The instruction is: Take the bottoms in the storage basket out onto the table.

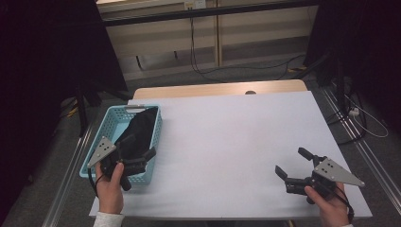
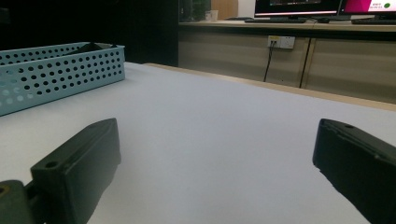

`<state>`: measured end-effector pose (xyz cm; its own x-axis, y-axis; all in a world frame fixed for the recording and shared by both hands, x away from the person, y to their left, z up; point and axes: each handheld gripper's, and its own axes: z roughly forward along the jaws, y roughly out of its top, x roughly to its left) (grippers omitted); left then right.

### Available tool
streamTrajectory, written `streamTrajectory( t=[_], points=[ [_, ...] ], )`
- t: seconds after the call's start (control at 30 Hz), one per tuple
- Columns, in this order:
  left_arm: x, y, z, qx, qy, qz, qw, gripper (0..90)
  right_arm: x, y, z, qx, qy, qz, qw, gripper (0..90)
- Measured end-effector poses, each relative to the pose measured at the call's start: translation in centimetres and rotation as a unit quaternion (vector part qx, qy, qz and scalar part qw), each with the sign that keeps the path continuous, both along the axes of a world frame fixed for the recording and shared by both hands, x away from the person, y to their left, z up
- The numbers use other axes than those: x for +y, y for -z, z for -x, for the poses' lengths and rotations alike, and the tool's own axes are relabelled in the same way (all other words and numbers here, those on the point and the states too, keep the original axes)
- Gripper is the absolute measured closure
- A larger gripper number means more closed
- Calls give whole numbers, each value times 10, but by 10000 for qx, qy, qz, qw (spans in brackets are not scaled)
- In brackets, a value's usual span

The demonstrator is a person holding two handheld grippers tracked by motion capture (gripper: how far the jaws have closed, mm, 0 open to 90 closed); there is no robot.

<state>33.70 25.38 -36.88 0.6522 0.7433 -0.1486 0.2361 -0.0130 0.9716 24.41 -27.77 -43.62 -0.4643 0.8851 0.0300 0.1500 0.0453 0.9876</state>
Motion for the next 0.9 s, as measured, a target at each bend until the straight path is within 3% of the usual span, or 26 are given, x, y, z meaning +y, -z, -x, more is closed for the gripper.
streamTrajectory(
  t=[0.17,0.23,0.4,0.47,0.73,0.9],
  points=[
    [4,-11,-7,-79,-37,-91,9999,19,0,0,0,3,-10,7,10000,4],
    [5,-14,-11,-47,-35,-1,10000,18,0,0,0,-8,-9,3,10000,4],
    [6,-16,-23,-74,-87,-68,9999,18,0,0,0,11,-16,9,10000,4],
    [8,-17,-28,-28,-111,-46,9999,18,0,0,0,15,-23,27,10000,4],
    [18,-21,-50,11,-234,-304,9993,18,-1,0,0,6,-29,5,10000,4],
    [24,-19,-61,164,-247,-364,9989,18,1,1,0,32,-64,23,10000,5]
  ],
)
